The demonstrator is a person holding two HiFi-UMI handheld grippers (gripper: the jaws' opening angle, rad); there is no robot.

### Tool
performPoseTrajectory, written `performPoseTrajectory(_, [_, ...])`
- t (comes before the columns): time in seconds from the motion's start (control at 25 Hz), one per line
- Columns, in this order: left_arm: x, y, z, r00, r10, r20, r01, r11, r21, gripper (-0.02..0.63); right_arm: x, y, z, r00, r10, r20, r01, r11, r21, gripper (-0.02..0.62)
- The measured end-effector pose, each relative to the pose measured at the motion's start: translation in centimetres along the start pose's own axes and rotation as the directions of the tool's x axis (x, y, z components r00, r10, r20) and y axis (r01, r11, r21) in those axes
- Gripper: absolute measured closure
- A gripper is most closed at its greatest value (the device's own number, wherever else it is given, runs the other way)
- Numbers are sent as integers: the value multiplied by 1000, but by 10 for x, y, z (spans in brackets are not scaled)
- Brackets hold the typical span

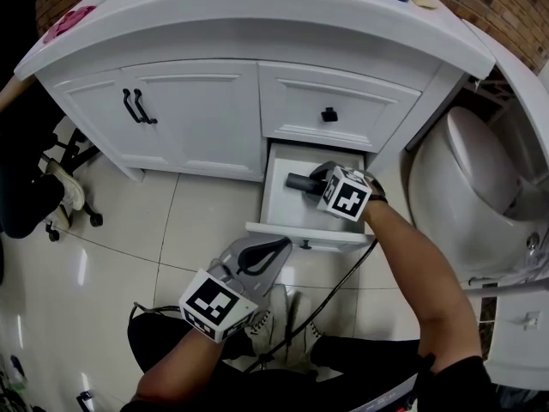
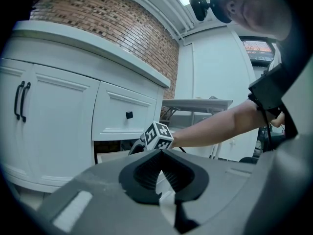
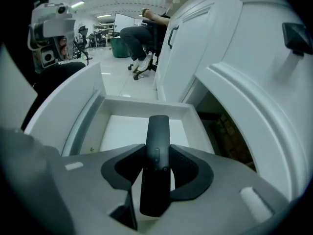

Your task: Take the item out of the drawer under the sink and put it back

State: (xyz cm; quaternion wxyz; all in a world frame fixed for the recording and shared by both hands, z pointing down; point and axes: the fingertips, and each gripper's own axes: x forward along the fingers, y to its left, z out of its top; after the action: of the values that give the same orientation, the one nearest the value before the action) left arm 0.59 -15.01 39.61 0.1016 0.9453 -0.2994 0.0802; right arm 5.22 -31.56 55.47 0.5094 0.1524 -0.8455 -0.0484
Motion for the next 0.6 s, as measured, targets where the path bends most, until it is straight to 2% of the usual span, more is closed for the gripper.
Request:
performPoseTrajectory(0.4, [6,-8,-3,1000,-21,-1,21,1000,13,600,25,23,-4,988,135,-75,-143,983,-114,431])
performPoseTrajectory(0.6, [4,-8,-6,1000,-19,-9,19,1000,16,600,31,26,-10,985,149,-84,-155,985,-76,431])
